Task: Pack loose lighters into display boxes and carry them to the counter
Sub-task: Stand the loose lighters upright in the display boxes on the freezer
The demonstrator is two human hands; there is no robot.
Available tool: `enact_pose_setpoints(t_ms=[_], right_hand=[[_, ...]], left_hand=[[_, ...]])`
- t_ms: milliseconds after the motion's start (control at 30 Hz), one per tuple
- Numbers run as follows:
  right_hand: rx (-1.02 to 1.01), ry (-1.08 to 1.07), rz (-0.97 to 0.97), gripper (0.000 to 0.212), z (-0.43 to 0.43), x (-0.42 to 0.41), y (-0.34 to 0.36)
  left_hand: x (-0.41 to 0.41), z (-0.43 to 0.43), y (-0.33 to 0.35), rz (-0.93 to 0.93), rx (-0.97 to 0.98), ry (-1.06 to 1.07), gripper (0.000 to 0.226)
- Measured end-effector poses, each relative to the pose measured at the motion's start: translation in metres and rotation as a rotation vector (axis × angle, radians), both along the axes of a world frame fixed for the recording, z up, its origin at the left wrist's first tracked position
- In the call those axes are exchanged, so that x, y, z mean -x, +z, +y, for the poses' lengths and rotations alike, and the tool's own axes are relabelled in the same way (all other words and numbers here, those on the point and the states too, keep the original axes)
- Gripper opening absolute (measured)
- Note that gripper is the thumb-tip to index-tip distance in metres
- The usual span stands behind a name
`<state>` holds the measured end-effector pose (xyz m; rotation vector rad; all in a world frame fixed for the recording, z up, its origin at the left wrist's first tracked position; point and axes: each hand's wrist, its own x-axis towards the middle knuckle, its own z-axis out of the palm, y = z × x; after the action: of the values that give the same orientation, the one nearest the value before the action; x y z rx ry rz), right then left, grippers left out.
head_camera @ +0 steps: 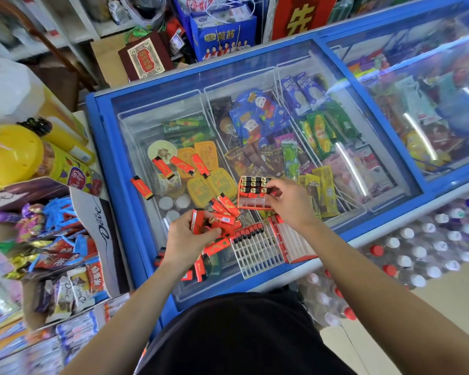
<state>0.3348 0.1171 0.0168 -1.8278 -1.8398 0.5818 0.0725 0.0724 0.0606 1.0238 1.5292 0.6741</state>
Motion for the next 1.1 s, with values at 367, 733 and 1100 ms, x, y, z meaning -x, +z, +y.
enact_pose_setpoints(t_ms=[367,733,1100], right_hand=[[-0.131,-0.002,-0.095,0.032,-0.01,0.0,-0.02],[0.074,-0.114,0.325,0.036,-0.05,0.016,0.007],[0.096,-0.16,0.397,0.019,-0.059,0.032,0.027]], left_hand=[[-0.013,0.012,0.002,-0.002,-0.089,-0.099,0.009],[-0.037,0.029,0.009,0.019,-0.142,-0.152,0.017],[-0.061,0.03,0.004,-0.039,-0.194,-0.241,0.025]])
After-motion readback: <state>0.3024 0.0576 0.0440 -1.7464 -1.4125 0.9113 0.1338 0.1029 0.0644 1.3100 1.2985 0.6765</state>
